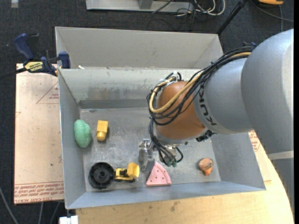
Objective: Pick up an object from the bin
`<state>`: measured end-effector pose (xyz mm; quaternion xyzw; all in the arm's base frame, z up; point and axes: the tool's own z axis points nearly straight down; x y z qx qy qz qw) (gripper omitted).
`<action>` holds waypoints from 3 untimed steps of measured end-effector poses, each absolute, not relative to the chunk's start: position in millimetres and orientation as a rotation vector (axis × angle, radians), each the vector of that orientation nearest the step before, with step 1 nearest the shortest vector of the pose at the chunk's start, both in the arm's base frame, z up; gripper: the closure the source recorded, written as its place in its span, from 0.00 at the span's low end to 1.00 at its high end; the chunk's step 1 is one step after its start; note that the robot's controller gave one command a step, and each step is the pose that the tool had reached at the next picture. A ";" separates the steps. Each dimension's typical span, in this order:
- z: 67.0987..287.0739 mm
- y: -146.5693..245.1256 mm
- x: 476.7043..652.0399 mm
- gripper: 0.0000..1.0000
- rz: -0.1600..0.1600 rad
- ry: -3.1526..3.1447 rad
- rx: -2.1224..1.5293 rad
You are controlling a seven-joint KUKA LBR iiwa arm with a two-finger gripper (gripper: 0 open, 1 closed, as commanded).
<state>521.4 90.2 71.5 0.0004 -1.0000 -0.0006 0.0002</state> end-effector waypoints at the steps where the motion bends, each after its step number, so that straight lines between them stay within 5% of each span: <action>1: 71.5 90.2 521.3 0.00 -0.002 -3.141 0.001; 2: 71.5 90.2 521.3 0.00 -0.002 -3.141 0.001; 3: 70.5 134.4 496.7 0.00 0.002 -3.142 0.056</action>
Offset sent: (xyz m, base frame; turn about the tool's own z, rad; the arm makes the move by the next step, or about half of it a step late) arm 0.0000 0.0000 0.0000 0.0000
